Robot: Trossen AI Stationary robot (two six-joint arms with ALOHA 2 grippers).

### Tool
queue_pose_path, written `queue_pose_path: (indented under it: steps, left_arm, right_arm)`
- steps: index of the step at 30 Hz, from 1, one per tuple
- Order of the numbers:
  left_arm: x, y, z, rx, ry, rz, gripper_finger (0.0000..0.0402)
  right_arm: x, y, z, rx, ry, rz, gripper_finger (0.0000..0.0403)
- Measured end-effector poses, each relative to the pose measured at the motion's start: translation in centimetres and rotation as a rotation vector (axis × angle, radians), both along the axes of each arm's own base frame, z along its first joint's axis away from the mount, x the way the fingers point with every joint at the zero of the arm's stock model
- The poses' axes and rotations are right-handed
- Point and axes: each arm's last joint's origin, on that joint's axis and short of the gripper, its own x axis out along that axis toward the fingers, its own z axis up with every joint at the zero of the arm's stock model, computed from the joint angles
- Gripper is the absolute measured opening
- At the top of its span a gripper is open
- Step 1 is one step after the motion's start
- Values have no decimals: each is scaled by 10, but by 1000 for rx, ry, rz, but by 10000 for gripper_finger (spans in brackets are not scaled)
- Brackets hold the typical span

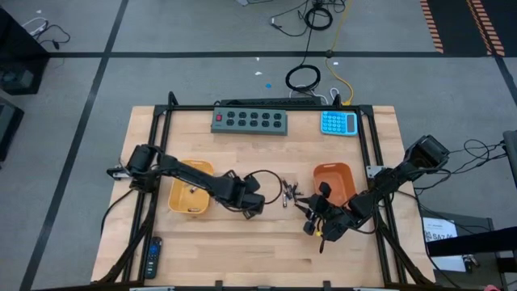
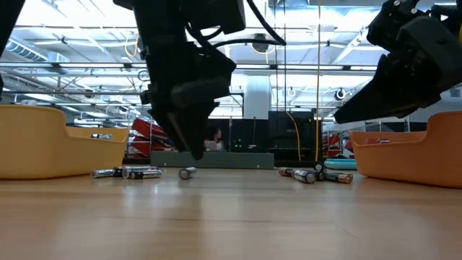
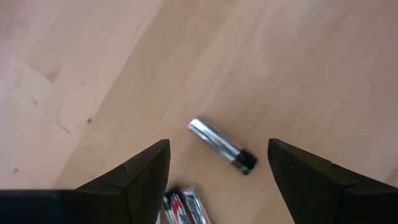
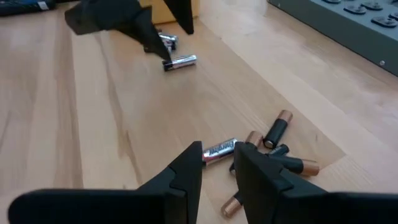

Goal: Sort batteries
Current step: Put the silver battery into the yellow bin

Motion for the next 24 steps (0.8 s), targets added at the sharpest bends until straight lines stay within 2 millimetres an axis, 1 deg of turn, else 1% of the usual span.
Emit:
queue_pose_path:
  steps: [3,9,15,19,24]
  left_arm:
    - [-1,4,-2,-4,9,3,279]
    - [-15,19,-24,-58,109,34,279]
    - [-19,23,-28,-69,123,32,277]
    - [-20,23,-29,-86,137,10,261]
    - [-19,22,-29,-93,148,-29,226]
  right_arm:
    - [0,0,0,-9,1,7,84]
    - [1,0,1,-27,9,17,84]
    - [1,0,1,-29,10,17,84]
    - [1,0,1,-29,10,17,84]
    - [1,0,1,-29,10,17,84]
